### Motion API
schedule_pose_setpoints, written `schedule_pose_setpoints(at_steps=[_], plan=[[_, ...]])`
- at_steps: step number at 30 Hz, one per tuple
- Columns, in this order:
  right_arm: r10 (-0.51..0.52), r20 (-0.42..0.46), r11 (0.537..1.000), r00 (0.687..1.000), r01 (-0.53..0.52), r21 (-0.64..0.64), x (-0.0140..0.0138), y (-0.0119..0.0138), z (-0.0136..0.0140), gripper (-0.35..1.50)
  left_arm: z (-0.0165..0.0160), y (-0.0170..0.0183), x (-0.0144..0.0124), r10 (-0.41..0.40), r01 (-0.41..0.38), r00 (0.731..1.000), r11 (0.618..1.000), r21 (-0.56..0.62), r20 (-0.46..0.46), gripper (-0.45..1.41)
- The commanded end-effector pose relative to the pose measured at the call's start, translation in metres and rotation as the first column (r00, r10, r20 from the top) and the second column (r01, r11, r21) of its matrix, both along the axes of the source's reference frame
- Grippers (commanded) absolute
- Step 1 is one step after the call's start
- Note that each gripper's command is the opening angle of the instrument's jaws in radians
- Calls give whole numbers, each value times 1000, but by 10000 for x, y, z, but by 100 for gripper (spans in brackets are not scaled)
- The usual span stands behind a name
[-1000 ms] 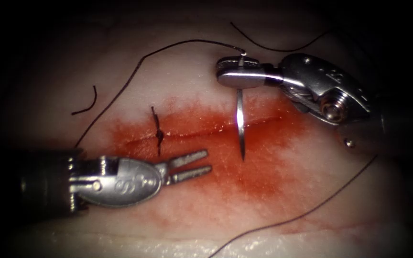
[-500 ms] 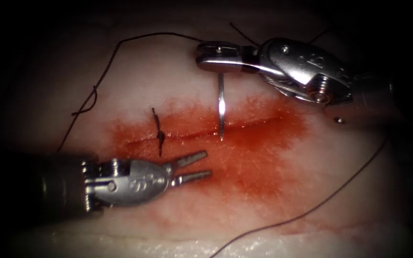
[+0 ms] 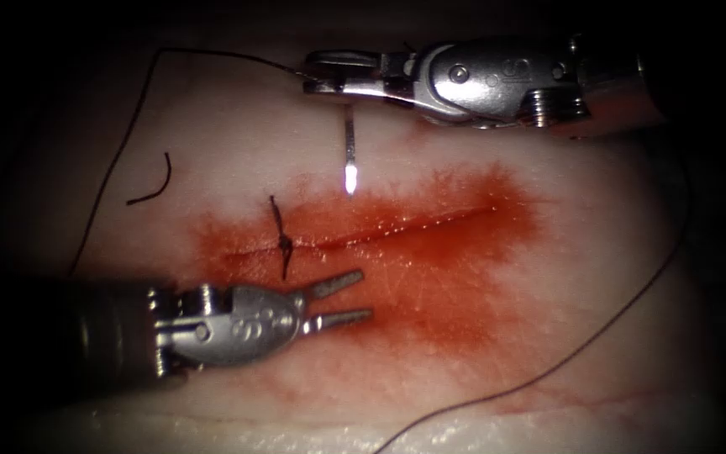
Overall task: Wound Closure
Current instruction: Push needle through adjacent tissue above incision with right needle holder
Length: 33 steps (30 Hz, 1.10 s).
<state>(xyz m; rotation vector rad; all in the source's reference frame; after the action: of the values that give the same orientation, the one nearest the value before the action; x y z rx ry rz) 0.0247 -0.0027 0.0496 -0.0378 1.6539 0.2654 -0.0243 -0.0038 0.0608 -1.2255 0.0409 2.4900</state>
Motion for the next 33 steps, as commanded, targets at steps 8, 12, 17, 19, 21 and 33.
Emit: schedule_pose_setpoints(at_steps=[8, 12, 17, 19, 21, 33], plan=[[1, 2, 999, 1000, -1, -38, 16, -1, 7, -35, -4, -3, -6, -1, 1, 1000, 1000, 7, 5, 4], [2, 6, 998, 1000, -1, -60, 16, -3, 9, -35, -6, -2, -5, 0, 0, 1000, 1000, 10, 6, 2], [1, 12, 997, 1000, 0, -74, 20, -7, 14, -35, -8, -3, -5, -1, 0, 1000, 1000, 11, 7, 2], [3, 16, 996, 1000, -2, -87, 21, -8, 15, -35, -10, -2, -5, -1, 0, 1000, 1000, 13, 8, 2], [4, 17, 995, 1000, -2, -95, 21, -9, 16, -35, -11, -1, -4, 0, 0, 1000, 1000, 15, 9, 2], [1, 39, 986, 999, 5, -166, 21, -12, 18, -35, -15, 0, -2, 3, -3, 1000, 1000, 21, 10, 2]])
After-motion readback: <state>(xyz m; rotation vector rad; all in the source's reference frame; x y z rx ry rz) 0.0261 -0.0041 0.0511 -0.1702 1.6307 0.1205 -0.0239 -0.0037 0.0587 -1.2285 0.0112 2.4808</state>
